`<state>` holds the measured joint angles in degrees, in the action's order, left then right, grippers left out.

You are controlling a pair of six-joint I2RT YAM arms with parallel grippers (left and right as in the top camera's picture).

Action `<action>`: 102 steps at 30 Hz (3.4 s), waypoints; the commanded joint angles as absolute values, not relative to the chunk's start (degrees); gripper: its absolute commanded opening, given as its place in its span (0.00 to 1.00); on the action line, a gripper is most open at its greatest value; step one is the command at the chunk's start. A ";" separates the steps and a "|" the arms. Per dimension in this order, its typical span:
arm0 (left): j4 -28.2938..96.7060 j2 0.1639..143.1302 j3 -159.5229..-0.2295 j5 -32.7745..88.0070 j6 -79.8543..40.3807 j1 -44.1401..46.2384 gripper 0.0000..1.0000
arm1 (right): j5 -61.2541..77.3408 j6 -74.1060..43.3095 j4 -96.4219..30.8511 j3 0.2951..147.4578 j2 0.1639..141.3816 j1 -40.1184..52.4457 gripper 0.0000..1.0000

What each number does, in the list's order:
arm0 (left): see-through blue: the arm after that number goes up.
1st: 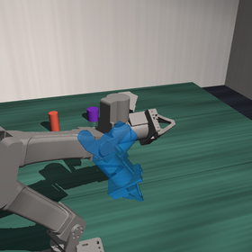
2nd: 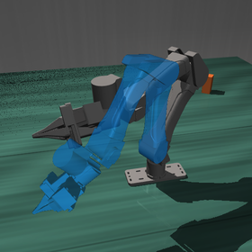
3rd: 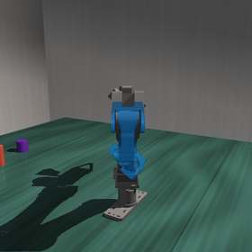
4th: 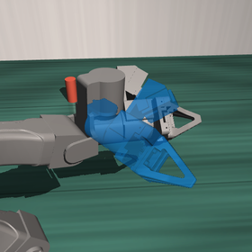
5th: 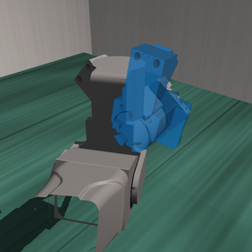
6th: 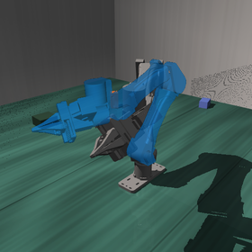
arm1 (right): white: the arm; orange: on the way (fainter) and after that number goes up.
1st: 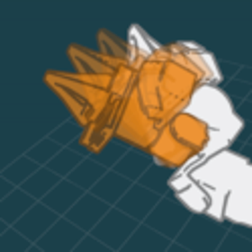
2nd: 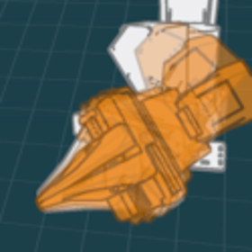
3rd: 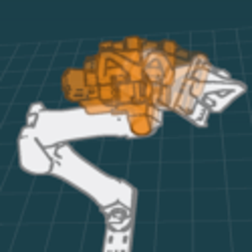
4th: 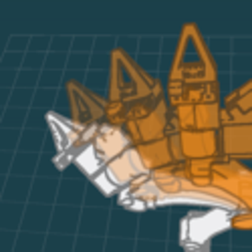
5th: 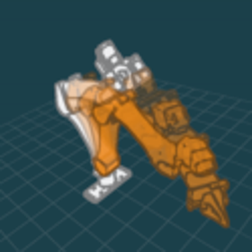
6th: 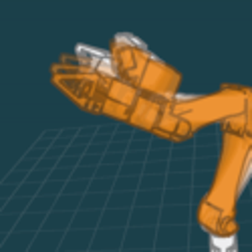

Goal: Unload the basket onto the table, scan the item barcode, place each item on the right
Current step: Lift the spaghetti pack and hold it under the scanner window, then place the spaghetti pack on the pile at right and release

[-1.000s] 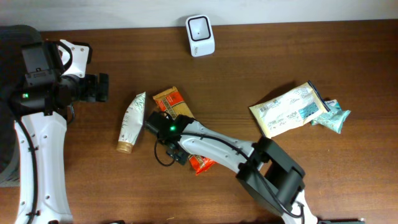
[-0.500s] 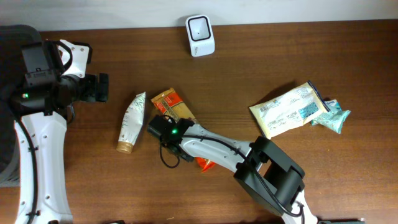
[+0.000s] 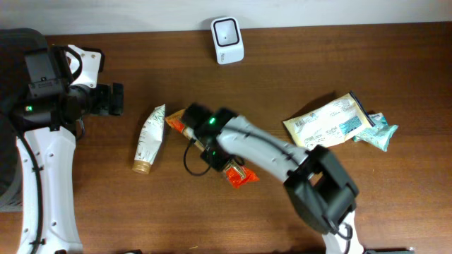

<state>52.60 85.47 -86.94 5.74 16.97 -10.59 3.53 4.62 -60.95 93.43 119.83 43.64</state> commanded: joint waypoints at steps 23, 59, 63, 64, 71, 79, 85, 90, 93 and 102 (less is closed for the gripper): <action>52.42 84.53 -87.22 6.15 17.67 -10.83 0.99 | 88.92 23.35 -69.69 97.47 108.73 5.89 0.04; 52.42 84.53 -87.22 6.15 17.67 -10.83 0.99 | -61.73 36.16 -18.13 125.03 142.85 29.21 0.04; 52.42 84.53 -87.22 6.15 17.67 -10.83 0.99 | -61.73 36.18 -17.50 125.03 142.85 29.17 0.04; 52.42 84.53 -87.22 6.15 17.67 -10.83 0.99 | -61.73 36.18 -17.50 125.03 142.85 29.19 0.04; 52.42 84.53 -87.22 6.15 17.67 -10.83 0.99 | -61.67 35.77 -17.10 125.05 141.25 29.82 0.04; 52.42 84.53 -87.22 6.15 17.67 -10.83 0.99 | -49.17 23.05 -32.16 125.05 127.39 31.53 0.04; 52.42 84.53 -87.22 6.15 17.67 -10.83 0.99 | -23.11 7.09 -54.54 125.05 112.46 31.09 0.04; 52.42 84.53 -87.22 6.15 17.67 -10.83 0.99 | -8.23 -9.72 -70.00 125.05 99.11 23.99 0.04; 52.42 84.53 -87.22 6.15 17.67 -10.83 0.99 | -7.92 -13.30 -77.45 125.05 96.14 15.94 0.04; 52.42 84.53 -87.22 6.15 17.67 -10.83 0.99 | -8.14 -16.62 -84.88 108.60 105.19 -3.53 0.04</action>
